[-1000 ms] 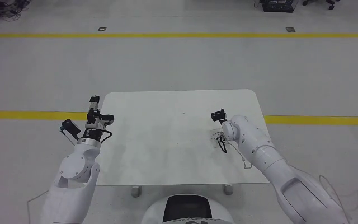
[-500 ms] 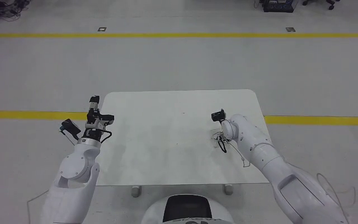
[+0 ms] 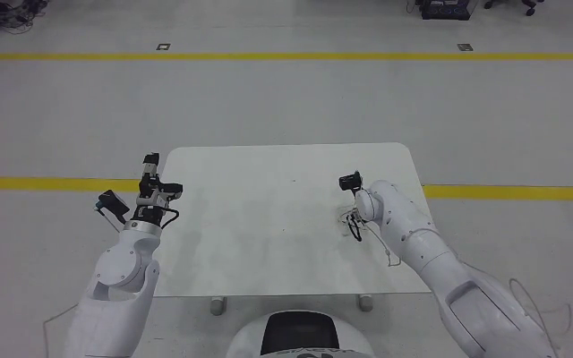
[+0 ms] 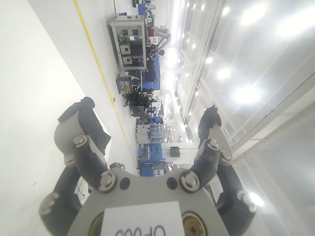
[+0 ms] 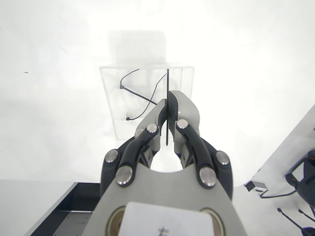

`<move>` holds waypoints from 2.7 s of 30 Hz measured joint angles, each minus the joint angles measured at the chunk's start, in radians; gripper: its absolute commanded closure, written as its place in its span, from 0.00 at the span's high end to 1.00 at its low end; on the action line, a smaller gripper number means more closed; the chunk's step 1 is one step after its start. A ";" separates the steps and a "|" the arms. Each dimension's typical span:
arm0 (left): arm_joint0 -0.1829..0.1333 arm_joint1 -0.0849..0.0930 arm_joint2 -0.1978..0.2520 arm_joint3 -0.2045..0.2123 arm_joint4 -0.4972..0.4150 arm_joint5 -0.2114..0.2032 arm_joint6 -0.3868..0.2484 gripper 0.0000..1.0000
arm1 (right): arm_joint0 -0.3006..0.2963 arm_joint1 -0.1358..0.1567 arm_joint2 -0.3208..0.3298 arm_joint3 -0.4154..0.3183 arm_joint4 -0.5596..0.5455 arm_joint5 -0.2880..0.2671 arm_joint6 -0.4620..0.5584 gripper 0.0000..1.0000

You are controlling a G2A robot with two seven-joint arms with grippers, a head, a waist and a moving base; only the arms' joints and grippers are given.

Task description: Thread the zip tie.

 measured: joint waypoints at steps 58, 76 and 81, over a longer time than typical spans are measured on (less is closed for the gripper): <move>0.000 0.000 0.000 0.000 0.000 0.000 0.000 1.00 | -0.287 0.205 0.524 -0.267 0.901 -0.529 0.332 0.00; 0.000 0.000 0.000 0.000 0.000 0.000 0.000 1.00 | -0.283 0.223 0.477 -0.266 1.070 -0.529 0.345 0.00; 0.000 0.000 0.000 0.000 0.000 0.000 0.000 1.00 | -0.323 0.220 0.479 -0.311 1.136 -0.529 0.270 0.00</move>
